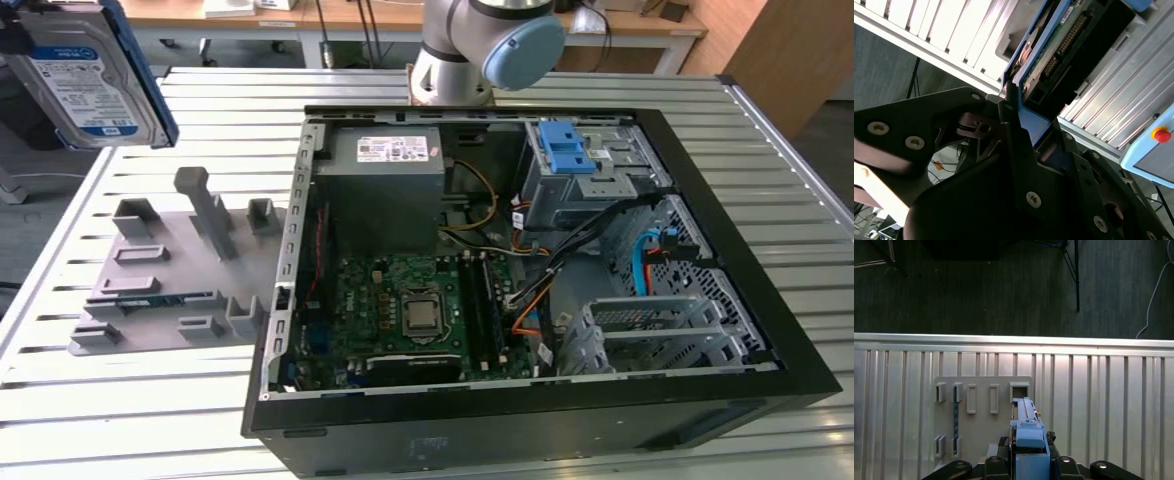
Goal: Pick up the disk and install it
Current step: 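Pick up the disk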
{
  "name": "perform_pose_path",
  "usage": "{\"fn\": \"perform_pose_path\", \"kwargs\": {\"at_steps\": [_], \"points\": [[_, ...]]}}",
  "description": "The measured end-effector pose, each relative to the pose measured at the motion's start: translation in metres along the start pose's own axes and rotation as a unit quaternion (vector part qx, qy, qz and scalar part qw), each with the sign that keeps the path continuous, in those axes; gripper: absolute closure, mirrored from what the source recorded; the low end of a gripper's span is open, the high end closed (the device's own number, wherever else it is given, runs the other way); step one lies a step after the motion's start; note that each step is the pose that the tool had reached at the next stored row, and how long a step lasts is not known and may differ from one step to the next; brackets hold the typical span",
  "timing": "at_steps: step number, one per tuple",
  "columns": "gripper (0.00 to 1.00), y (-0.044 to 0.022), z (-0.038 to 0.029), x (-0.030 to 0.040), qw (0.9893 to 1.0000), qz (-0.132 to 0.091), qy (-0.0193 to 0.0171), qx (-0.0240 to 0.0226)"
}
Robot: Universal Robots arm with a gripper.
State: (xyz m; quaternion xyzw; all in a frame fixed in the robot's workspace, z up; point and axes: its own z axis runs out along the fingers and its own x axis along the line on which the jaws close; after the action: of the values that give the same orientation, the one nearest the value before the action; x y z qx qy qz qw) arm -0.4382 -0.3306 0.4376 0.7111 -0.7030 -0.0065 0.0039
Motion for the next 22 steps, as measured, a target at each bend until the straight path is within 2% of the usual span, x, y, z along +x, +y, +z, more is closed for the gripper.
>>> {"fn": "perform_pose_path", "kwargs": {"at_steps": [22], "points": [[0.64,0.0003,-0.0192,-0.0001,1.0,0.0,0.0,0.0]]}}
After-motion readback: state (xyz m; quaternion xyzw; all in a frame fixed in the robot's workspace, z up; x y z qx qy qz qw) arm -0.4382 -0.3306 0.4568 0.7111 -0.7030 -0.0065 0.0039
